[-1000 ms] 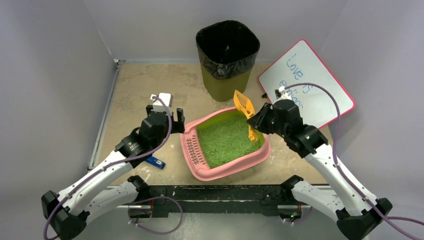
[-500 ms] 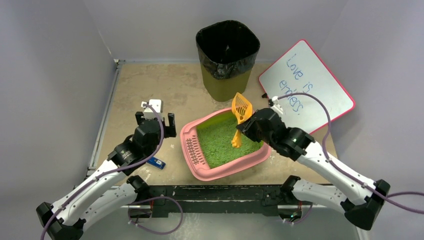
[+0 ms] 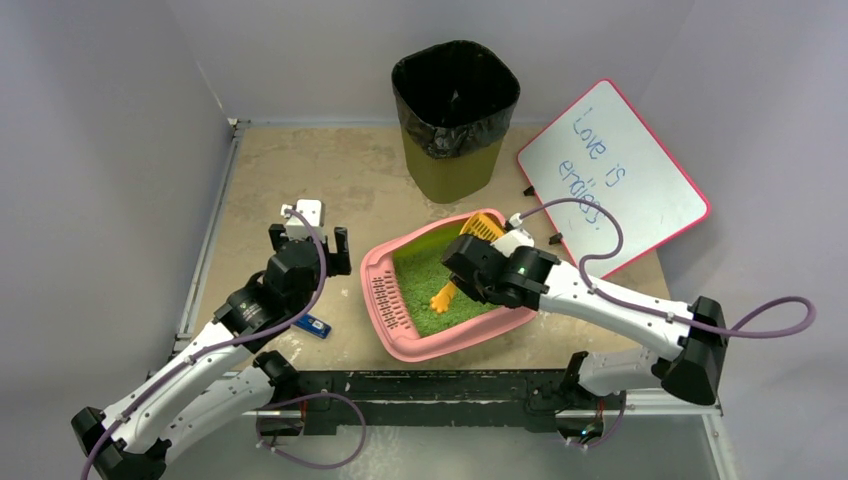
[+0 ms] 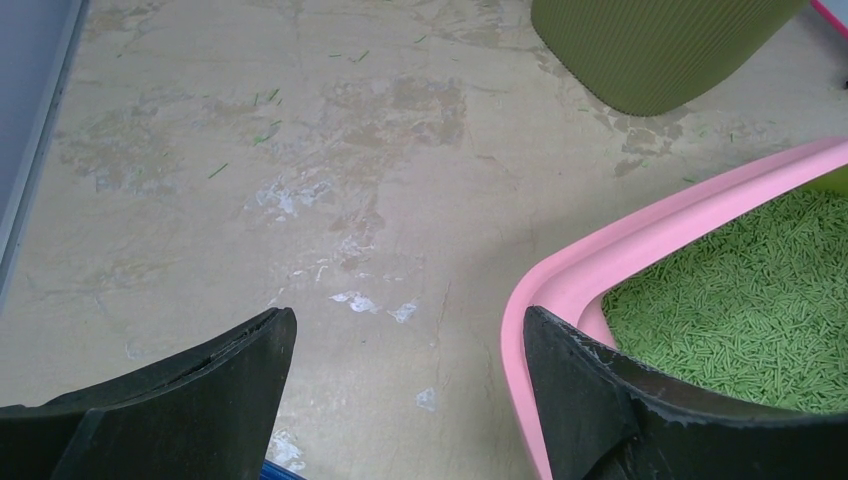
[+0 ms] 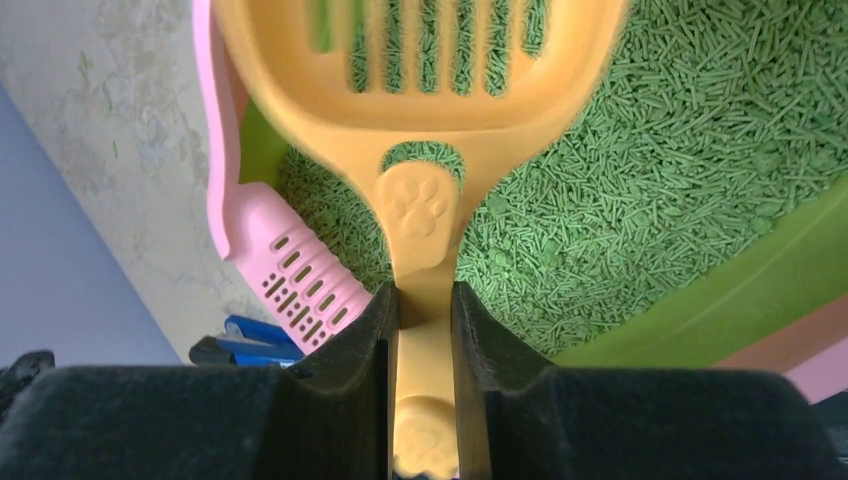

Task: Clean the litter box

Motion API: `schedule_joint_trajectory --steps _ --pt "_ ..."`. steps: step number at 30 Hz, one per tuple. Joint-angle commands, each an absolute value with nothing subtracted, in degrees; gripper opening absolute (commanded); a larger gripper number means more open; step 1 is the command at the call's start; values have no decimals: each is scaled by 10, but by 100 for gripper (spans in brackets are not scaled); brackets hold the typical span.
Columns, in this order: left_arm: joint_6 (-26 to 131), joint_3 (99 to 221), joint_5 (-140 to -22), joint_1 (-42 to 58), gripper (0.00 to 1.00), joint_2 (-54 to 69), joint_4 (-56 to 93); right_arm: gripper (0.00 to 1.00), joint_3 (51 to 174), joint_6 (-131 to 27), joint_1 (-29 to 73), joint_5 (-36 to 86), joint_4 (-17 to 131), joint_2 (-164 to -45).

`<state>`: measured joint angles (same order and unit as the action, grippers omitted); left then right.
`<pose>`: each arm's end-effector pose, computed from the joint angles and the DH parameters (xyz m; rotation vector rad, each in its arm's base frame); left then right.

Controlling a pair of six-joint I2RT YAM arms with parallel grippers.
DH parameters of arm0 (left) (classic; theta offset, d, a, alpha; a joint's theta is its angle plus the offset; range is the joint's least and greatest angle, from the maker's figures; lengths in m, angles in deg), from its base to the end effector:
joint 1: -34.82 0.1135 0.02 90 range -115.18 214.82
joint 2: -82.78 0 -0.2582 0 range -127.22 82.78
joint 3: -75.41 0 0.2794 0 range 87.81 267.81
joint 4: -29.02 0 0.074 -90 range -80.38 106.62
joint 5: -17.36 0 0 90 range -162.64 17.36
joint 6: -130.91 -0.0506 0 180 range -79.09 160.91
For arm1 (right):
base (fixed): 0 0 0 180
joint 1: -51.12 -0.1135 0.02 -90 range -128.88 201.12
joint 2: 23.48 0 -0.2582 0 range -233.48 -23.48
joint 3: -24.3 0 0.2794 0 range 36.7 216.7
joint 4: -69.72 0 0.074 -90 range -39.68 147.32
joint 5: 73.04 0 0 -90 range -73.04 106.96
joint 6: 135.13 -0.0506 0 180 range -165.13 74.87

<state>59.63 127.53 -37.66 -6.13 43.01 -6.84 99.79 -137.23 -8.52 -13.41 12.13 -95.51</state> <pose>0.1703 -0.1094 0.2924 -0.0185 1.9049 -0.0985 0.1677 0.2357 0.2806 0.8806 2.2643 0.5993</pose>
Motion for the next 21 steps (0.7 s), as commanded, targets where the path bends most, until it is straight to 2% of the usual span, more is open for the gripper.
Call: schedule_joint_trajectory --steps 1,10,14,21 --pt "586 1278 -371 -62 84 440 -58 0 1024 -1472 -93 -177 71 -978" --pt "586 1277 -366 -62 84 447 -57 0 1020 -1537 -94 -169 83 -1011" --pt "585 1276 -366 -61 84 448 -57 4 1021 -1543 -94 -165 96 -1024" --pt "585 1277 -372 -62 84 445 -59 18 1021 -1539 -94 -177 109 -1038"
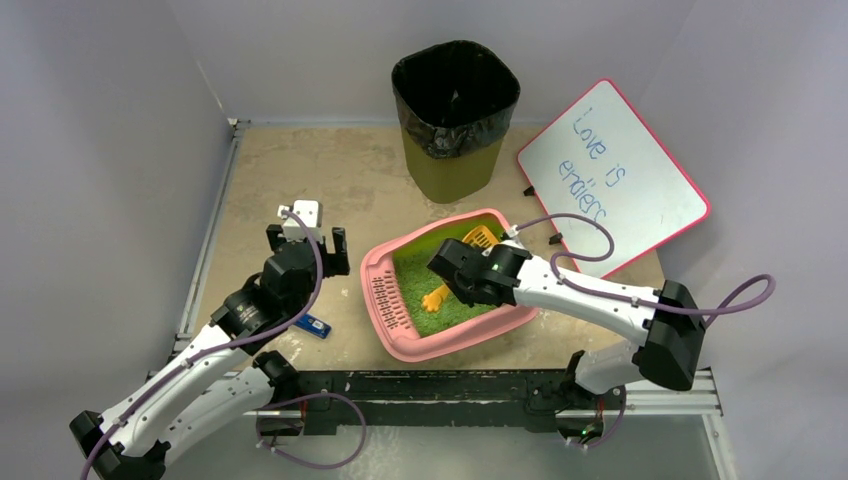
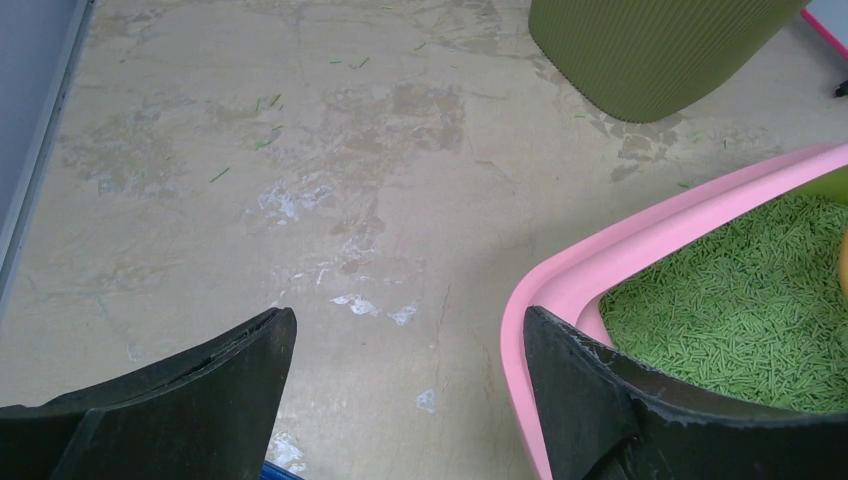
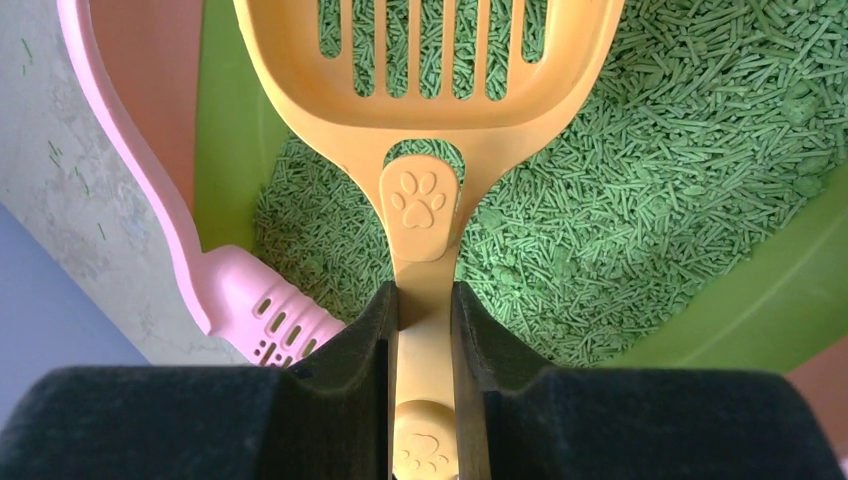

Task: Clean the litter box

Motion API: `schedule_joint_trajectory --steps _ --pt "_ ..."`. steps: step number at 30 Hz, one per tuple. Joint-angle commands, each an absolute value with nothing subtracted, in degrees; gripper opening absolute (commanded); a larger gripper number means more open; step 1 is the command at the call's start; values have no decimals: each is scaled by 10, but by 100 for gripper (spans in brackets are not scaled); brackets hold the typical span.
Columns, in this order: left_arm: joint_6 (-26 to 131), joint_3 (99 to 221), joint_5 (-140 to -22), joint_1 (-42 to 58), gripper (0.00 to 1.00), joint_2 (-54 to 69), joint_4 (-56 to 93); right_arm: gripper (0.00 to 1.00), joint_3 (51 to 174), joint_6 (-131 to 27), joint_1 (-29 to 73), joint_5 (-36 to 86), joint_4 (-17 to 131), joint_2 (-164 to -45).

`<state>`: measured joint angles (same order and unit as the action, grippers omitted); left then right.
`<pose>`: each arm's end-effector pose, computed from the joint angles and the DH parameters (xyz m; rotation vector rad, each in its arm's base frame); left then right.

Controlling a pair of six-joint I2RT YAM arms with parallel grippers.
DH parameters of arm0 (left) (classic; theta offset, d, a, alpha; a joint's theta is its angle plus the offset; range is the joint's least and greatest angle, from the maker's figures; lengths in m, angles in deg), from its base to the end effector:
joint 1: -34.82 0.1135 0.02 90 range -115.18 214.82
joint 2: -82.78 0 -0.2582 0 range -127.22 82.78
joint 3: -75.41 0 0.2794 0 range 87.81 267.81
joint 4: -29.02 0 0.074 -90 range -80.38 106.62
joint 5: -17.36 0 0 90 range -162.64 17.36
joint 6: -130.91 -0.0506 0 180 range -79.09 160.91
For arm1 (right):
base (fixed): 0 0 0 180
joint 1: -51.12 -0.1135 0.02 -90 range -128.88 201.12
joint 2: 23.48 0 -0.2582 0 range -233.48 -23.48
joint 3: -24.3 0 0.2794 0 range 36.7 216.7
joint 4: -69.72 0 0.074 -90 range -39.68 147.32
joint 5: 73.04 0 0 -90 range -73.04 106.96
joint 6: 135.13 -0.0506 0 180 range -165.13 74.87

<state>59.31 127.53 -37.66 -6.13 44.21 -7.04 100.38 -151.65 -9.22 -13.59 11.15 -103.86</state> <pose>0.1674 -0.1068 0.2957 -0.0202 1.8911 -0.1054 0.1753 0.2559 0.2425 1.1383 2.2476 0.5240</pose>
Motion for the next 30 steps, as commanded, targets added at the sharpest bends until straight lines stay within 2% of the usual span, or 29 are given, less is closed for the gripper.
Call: schedule_joint_trajectory --steps 1,4,10,20,23,25,26,30 --pt "585 1277 -374 -61 84 445 -59 21 1022 -1537 -94 -181 109 -1039" --pt "583 1277 -376 -62 83 444 -57 29 1025 -1535 -94 -187 103 -1040" --pt "581 1278 -377 -62 83 439 -57 58 1025 -1512 -94 -193 111 -1034" --pt "592 1279 -401 -61 83 449 -48 69 1023 -1471 -94 -244 75 -976" --pt "592 1276 -425 -61 83 456 -33 73 1016 -1401 -94 -257 102 -944" --pt "601 1280 -427 -62 83 456 -31 84 1023 -1355 -94 -269 104 -925" --pt "603 1284 -432 -62 83 454 -32 96 1028 -1329 -94 -278 106 -915" --pt "620 1314 -469 -62 84 445 -50 99 1041 -1247 -94 -321 107 -874"
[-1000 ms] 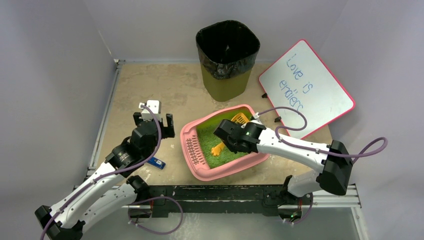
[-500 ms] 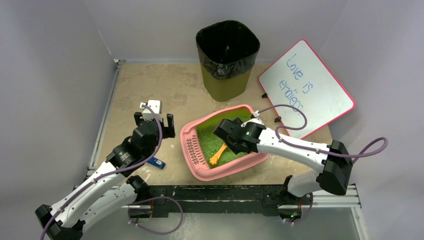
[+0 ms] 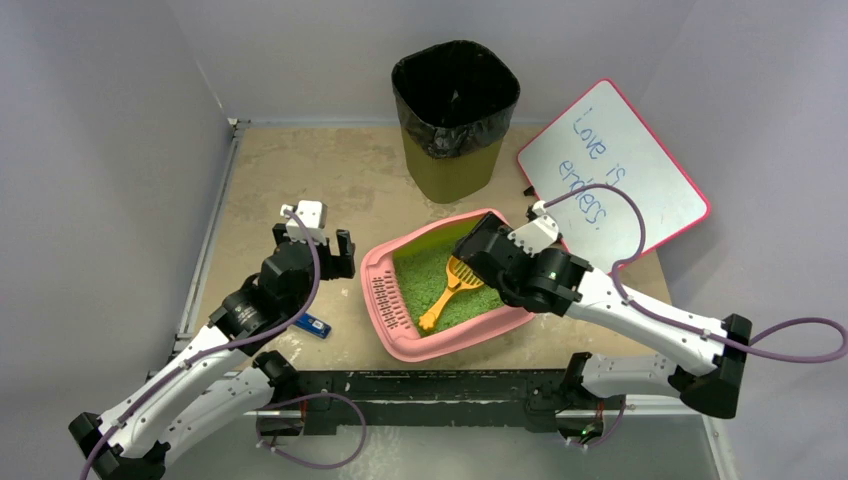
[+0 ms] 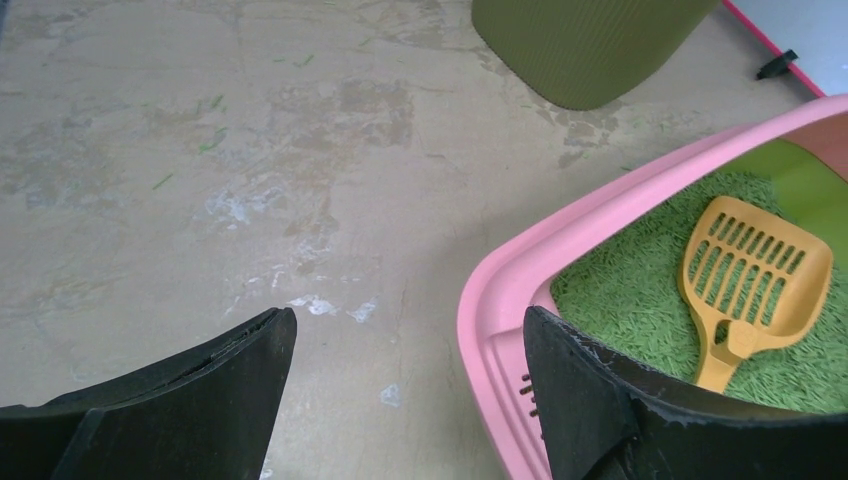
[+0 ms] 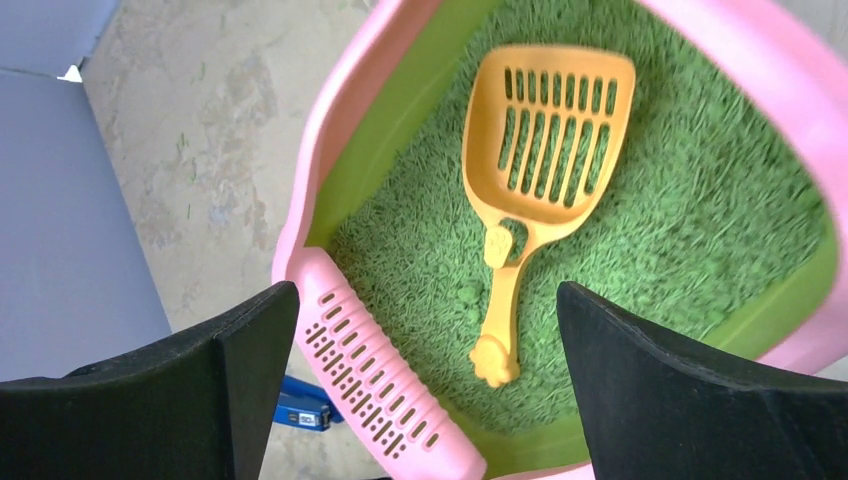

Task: Clean the litter box

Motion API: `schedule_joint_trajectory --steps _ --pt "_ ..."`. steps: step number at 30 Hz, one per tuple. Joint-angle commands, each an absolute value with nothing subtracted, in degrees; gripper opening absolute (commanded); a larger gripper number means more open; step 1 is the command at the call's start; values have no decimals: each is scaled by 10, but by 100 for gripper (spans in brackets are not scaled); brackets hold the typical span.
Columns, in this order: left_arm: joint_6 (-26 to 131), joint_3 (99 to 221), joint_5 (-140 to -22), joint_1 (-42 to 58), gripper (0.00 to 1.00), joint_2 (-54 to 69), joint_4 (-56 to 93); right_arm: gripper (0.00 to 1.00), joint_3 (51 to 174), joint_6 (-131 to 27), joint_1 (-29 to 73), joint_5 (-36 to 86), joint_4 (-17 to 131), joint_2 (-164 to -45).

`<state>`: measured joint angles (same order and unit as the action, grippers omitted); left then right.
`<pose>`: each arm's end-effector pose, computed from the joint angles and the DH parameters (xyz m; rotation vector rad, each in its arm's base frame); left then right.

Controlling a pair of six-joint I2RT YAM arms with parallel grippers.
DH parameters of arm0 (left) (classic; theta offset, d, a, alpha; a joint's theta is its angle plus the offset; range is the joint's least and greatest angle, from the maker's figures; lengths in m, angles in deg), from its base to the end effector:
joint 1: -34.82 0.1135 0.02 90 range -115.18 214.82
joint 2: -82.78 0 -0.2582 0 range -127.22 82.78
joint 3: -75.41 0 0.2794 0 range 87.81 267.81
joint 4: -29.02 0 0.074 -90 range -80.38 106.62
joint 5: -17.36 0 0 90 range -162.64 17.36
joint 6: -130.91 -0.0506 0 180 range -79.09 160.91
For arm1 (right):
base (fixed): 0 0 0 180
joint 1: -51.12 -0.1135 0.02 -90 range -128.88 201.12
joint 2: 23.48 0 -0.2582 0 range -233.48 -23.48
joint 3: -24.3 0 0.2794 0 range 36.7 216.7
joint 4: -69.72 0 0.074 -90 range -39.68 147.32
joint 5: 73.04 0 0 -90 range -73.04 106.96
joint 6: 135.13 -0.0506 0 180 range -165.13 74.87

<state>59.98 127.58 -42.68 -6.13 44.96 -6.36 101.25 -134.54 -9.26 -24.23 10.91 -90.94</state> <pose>0.1651 -0.1098 0.2988 0.0174 1.8922 -0.2082 0.1622 0.2179 0.3130 0.8547 2.0689 0.5764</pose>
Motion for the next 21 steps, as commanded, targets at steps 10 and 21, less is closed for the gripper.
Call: schedule_joint_trajectory --steps 10,21 --pt "664 1391 -510 -62 84 475 -65 98 985 -927 -94 -316 253 -697" --pt "667 1429 -484 -62 85 501 -63 99 1016 -626 -94 -157 344 -618"
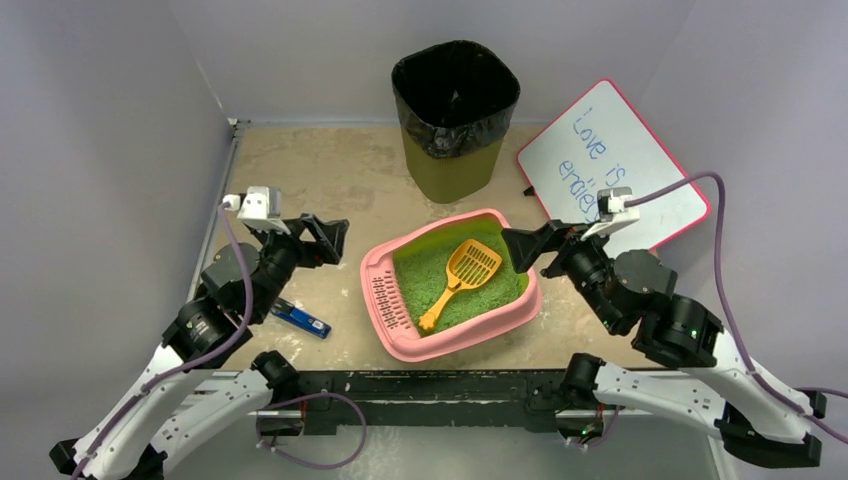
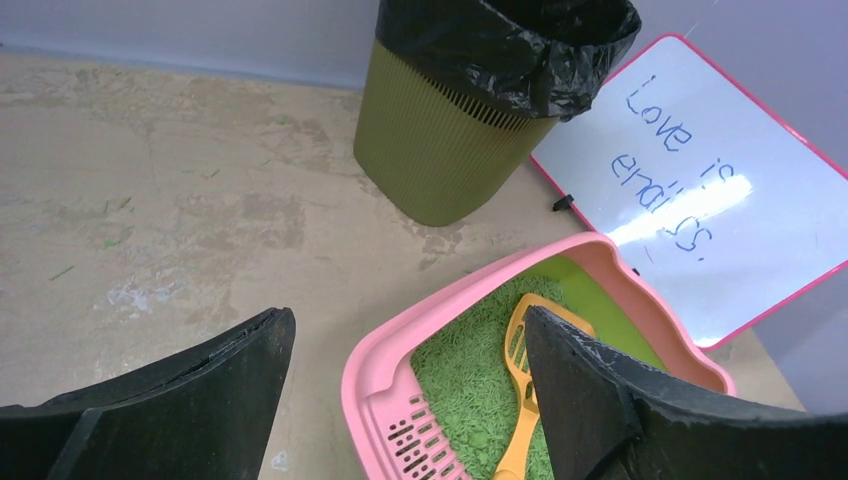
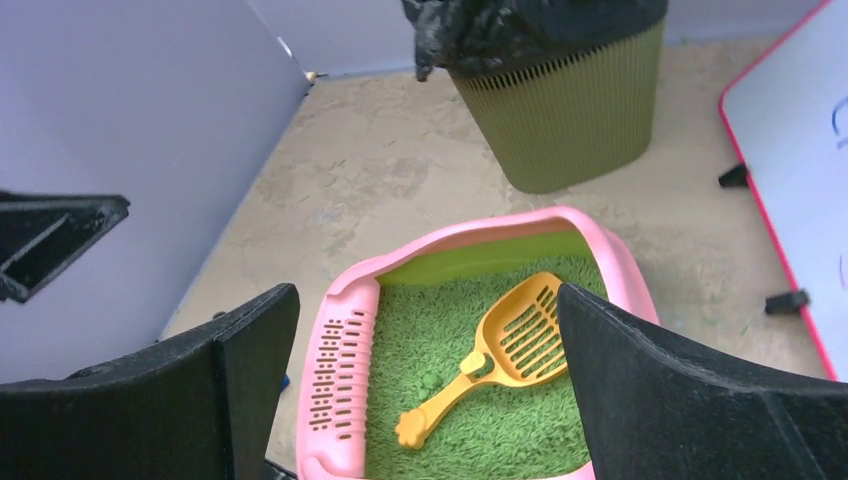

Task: Clean the litter box

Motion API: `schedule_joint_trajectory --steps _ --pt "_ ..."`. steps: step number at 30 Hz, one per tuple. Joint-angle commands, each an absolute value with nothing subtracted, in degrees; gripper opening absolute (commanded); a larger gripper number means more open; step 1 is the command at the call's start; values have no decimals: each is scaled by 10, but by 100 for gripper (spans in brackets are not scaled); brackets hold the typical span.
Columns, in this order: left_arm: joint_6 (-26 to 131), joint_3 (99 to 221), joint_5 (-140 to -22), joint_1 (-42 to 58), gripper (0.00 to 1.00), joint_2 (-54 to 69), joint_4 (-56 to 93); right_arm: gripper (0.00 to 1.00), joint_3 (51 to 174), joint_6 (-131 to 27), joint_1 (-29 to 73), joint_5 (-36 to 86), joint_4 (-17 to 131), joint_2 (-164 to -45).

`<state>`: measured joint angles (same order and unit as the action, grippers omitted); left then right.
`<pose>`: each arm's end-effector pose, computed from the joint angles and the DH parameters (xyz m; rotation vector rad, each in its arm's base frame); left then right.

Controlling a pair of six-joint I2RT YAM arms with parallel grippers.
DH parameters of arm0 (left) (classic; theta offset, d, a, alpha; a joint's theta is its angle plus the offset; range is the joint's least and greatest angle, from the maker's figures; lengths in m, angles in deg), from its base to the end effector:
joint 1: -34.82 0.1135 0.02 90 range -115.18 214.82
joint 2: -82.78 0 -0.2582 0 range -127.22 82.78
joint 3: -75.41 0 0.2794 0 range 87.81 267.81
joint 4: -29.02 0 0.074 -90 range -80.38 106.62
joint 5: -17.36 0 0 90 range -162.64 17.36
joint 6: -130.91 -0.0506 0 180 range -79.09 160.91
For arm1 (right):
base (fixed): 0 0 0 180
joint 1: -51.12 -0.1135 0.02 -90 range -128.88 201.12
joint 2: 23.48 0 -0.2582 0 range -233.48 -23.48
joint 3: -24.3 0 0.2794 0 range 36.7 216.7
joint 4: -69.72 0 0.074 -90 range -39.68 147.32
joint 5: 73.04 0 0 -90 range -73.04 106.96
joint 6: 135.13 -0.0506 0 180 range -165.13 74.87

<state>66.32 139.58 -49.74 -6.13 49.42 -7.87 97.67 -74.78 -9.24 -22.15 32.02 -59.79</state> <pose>0.1370 -0.0928 0.3858 -0.0755 1.6953 -0.5385 0.1010 0.1130 0.4335 0.1131 1.6180 0.6858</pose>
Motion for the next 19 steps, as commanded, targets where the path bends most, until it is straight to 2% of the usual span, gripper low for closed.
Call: schedule_joint_trajectory --steps 1,12,19 --pt "665 1433 -475 -62 85 502 -69 99 1023 -627 -94 -159 330 -626" --pt "678 1389 -441 -62 87 559 -53 99 984 -681 -94 -154 346 -618" --pt "689 1388 -441 -62 86 550 -69 98 992 -685 -94 -152 340 -618"
